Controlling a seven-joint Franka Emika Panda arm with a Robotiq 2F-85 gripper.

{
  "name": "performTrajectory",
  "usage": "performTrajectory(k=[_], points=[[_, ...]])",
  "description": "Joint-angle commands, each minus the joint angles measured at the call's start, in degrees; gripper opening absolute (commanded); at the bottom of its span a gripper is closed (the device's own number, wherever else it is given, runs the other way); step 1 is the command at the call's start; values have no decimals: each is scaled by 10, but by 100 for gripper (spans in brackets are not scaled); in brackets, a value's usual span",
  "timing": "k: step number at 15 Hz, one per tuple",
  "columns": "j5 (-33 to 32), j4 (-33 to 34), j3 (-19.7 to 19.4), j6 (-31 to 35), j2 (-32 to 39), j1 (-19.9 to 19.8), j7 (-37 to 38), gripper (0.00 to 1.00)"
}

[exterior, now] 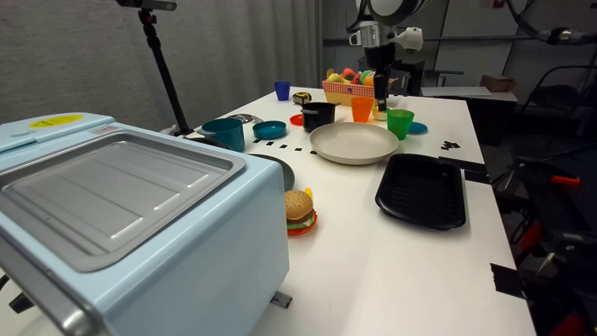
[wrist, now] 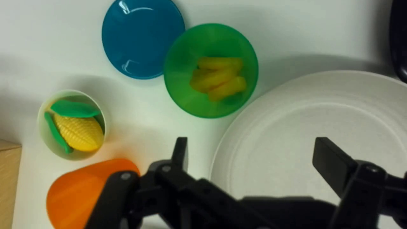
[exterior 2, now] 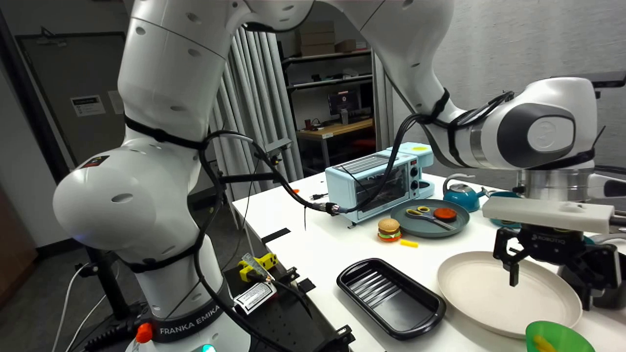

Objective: Put the toy fries in the green cup

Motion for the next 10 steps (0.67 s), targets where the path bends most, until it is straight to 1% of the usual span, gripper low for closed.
performTrajectory(k=[1, 6, 10], points=[[6, -11, 19, 17, -22, 21, 14, 100], [-7, -23, 37, 43, -21, 60, 34, 100], [-7, -38, 53, 57, -24, 87, 32, 100]])
